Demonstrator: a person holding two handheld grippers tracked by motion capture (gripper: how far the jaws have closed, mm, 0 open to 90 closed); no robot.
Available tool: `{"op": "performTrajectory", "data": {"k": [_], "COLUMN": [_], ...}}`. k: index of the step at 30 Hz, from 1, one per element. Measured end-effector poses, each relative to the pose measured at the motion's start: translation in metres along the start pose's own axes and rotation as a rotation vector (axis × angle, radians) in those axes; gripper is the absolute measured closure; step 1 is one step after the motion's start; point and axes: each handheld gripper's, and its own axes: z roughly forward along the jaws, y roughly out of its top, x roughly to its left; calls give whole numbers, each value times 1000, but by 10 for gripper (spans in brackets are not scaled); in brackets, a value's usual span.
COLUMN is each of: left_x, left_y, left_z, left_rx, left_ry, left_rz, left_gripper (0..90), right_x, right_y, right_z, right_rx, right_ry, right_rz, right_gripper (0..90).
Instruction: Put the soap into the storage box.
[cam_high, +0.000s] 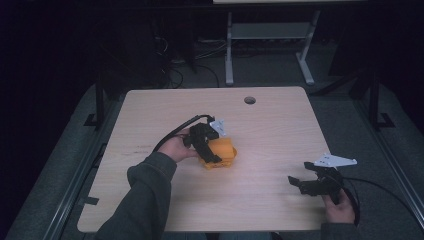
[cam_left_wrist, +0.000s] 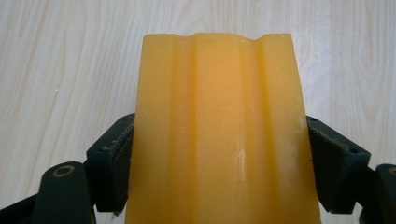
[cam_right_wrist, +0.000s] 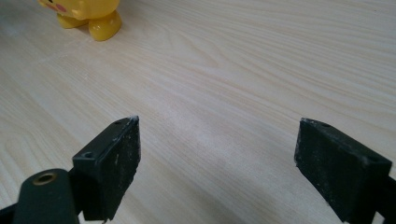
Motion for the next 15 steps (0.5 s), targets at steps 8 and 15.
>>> {"op": "performTrajectory", "data": {"k": [8,15], "left_x": [3,6], "left_y": [4,3], "left_z": [6,12], "left_rx": [2,15], "left_ry": [-11,-24], "left_rz": [4,1], "left_gripper": [208,208], "right_x": [0,0], "right_y": [0,0], "right_z": [0,0], "right_rx": [-1,-1], "right_ry": [1,1], "right_rz": [1,2], "right_gripper": [139,140]}}
